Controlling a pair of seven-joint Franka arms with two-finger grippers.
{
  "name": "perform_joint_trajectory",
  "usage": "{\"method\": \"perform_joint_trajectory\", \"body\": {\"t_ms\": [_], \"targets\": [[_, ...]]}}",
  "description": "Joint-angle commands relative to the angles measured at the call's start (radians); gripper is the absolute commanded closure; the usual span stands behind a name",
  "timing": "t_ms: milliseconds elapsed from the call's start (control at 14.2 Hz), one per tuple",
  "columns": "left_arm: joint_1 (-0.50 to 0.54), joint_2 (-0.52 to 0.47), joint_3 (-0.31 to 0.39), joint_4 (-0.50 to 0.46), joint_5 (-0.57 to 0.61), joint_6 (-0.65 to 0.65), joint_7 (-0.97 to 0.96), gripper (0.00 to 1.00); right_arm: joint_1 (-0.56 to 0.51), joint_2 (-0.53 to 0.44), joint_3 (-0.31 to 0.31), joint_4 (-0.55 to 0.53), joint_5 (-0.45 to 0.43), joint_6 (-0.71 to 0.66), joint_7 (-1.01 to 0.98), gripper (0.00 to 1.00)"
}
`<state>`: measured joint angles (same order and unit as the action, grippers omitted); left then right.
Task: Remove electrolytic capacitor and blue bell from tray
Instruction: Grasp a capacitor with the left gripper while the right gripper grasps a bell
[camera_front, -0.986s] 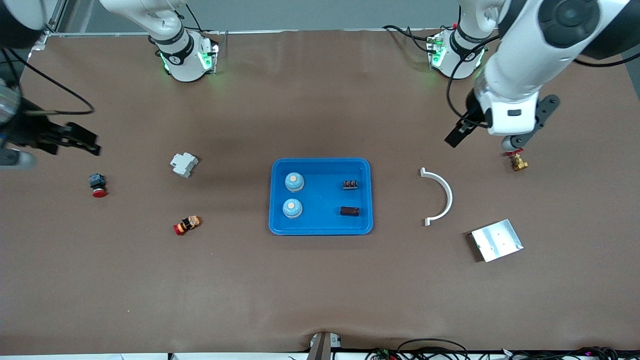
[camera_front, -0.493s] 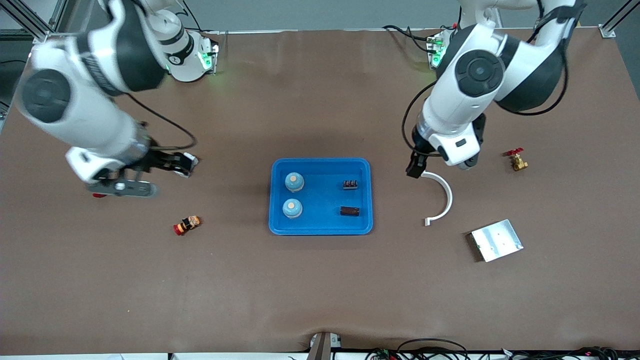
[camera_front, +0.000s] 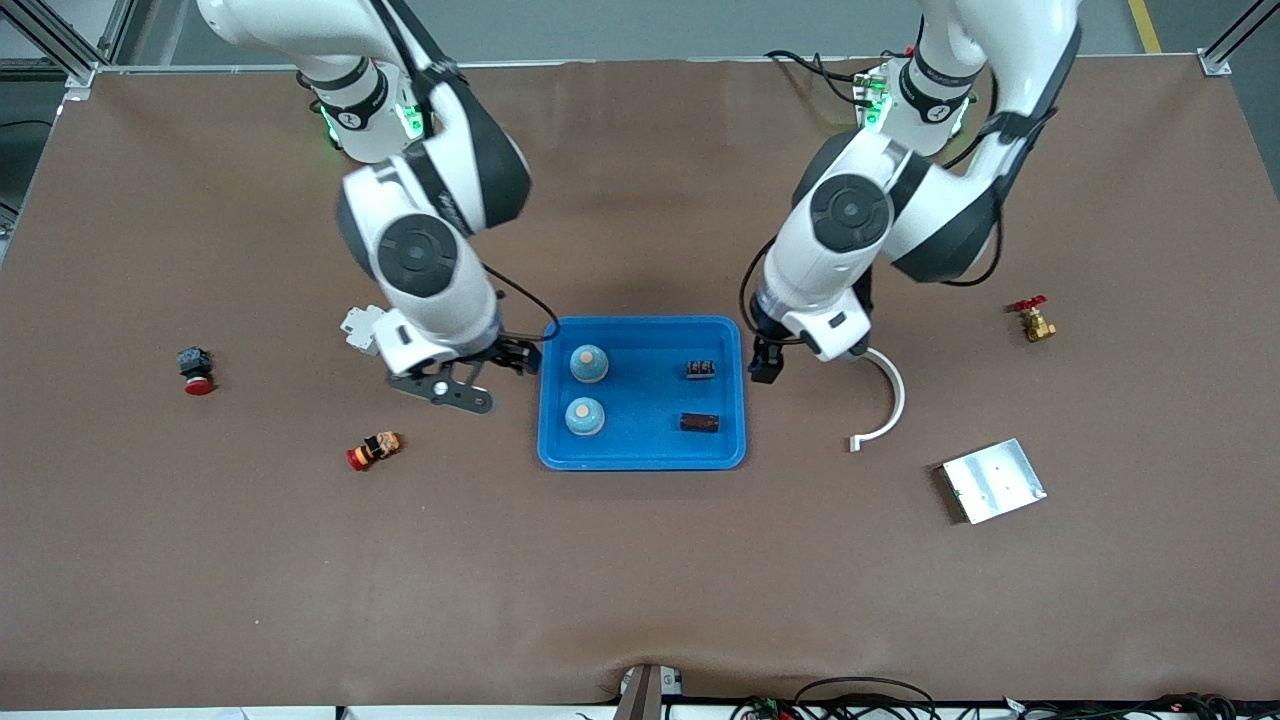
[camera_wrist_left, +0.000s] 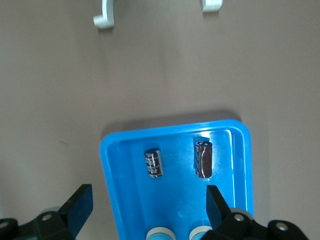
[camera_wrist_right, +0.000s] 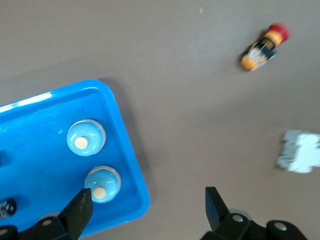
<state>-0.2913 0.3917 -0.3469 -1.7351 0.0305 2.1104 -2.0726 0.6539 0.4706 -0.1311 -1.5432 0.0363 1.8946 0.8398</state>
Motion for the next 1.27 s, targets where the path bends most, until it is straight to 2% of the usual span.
{"method": "perform_joint_trajectory", "body": {"t_ms": [0, 211, 493, 1198], "targets": [[-0.029, 0.09, 0.002, 0.025, 0.06, 0.084, -0.082, 0.0, 0.05, 0.075, -0.013, 0.008, 0.017, 0.073, 0.117, 0.0], [-0.066, 0.177, 0.005, 0.054, 0.115, 0.132, -0.167, 0.0, 0.067, 0.088, -0.013, -0.076, 0.105, 0.236, 0.125, 0.0], [-0.083, 0.214, 0.0, 0.06, 0.19, 0.152, -0.185, 0.0, 0.112, 0.131, -0.015, -0.116, 0.103, 0.336, 0.177, 0.0], [-0.112, 0.297, 0.003, 0.054, 0.217, 0.247, -0.253, 0.0, 0.156, 0.175, -0.012, -0.14, 0.111, 0.382, 0.18, 0.0]]}}
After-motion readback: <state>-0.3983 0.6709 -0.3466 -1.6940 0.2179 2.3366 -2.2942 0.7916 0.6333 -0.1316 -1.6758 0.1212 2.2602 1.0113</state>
